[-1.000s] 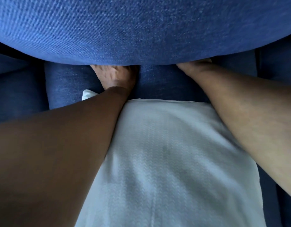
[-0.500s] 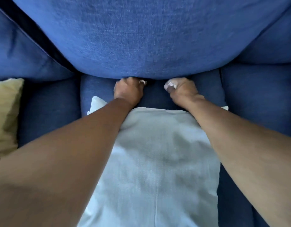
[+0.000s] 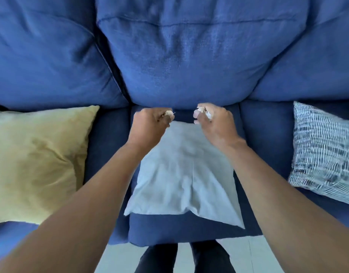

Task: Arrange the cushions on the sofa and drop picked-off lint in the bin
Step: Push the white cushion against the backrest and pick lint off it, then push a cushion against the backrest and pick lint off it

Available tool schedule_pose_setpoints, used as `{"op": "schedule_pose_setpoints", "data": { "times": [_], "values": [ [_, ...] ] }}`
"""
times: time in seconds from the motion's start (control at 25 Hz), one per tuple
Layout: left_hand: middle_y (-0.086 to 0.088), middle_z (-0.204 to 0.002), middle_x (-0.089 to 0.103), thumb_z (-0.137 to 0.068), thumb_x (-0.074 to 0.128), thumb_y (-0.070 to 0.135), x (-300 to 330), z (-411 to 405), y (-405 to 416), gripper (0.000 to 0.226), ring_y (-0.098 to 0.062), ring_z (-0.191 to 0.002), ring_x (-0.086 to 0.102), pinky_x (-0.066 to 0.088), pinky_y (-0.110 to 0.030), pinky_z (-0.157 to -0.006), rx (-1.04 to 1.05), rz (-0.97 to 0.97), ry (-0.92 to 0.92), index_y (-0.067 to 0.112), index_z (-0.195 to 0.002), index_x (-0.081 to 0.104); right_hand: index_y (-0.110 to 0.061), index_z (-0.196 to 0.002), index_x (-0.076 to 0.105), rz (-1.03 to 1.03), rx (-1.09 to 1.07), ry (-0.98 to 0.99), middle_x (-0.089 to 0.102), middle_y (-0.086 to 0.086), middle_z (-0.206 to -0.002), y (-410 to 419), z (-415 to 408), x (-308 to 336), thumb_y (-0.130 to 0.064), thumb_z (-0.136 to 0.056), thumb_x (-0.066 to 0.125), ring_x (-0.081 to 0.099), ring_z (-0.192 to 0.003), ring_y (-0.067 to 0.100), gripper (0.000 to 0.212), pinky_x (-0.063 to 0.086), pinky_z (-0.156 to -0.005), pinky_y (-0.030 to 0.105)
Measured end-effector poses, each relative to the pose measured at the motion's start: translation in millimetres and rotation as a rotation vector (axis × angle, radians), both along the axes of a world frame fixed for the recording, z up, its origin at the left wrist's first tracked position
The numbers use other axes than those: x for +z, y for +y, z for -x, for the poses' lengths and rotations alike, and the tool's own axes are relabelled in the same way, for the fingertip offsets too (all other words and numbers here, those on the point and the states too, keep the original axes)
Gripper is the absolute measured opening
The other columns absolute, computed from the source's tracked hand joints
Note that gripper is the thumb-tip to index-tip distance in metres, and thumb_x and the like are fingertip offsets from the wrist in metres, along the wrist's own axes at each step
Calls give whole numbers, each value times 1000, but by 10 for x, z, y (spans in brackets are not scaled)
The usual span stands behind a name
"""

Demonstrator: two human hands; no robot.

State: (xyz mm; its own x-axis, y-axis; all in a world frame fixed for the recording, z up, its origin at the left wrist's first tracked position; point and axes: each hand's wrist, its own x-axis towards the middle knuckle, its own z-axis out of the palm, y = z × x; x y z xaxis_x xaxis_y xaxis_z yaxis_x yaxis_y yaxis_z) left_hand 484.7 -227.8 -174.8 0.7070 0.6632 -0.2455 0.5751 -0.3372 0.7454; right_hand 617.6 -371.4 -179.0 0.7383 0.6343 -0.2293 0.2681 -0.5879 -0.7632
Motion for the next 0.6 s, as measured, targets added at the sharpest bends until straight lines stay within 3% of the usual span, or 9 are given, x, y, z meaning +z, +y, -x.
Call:
{"op": "schedule_pose_setpoints", "data": {
  "times": [0.12, 0.32, 0.4, 0.52, 0.6],
  "values": [
    [5, -75, 74, -99, 56, 27, 434, 550, -168, 27, 4, -69, 71, 61, -37, -75, 82, 30, -19, 19, -79, 71, -7, -104, 58, 50, 43, -42, 73, 6, -96, -129, 319, 504, -30, -101, 43, 71, -95, 27, 27, 48, -79, 30],
    [15, -76, 74, -97, 59, 29, 1134, 1347, -262, 17, -2, -73, 72, 58, -33, -76, 264, 35, -64, 33, -86, 71, -17, -109, 57, -53, 68, 47, 73, -1, -104, -114, 784, 1183, -21, -103, 42, 74, -81, 6, 17, 46, -63, 15],
    [12, -77, 75, -97, 59, 31, 1300, 1632, -303, 14, -9, -75, 73, 60, -36, -79, 331, 1, -63, 32, -92, 72, -14, -106, 59, -77, 115, 53, 73, 1, -101, -50, 981, 1315, -20, -102, 44, 74, -79, 8, 17, 50, -66, 19],
    [6, -76, 75, -99, 58, 31, 1517, 2148, -470, 18, -14, -77, 73, 60, -37, -80, 472, -5, -73, 28, -107, 73, -15, -101, 62, -97, 237, 53, 74, 0, -98, 81, 1430, 1492, -23, -100, 46, 75, -79, 12, 18, 58, -75, 36],
    [7, -77, 75, -100, 58, 32, 1603, 2506, -606, 22, -12, -77, 71, 60, -37, -79, 560, -13, -94, 26, -116, 72, -16, -103, 63, -96, 318, 63, 74, -1, -99, 150, 1790, 1579, -24, -100, 46, 75, -79, 12, 18, 58, -76, 37]
  ]
}}
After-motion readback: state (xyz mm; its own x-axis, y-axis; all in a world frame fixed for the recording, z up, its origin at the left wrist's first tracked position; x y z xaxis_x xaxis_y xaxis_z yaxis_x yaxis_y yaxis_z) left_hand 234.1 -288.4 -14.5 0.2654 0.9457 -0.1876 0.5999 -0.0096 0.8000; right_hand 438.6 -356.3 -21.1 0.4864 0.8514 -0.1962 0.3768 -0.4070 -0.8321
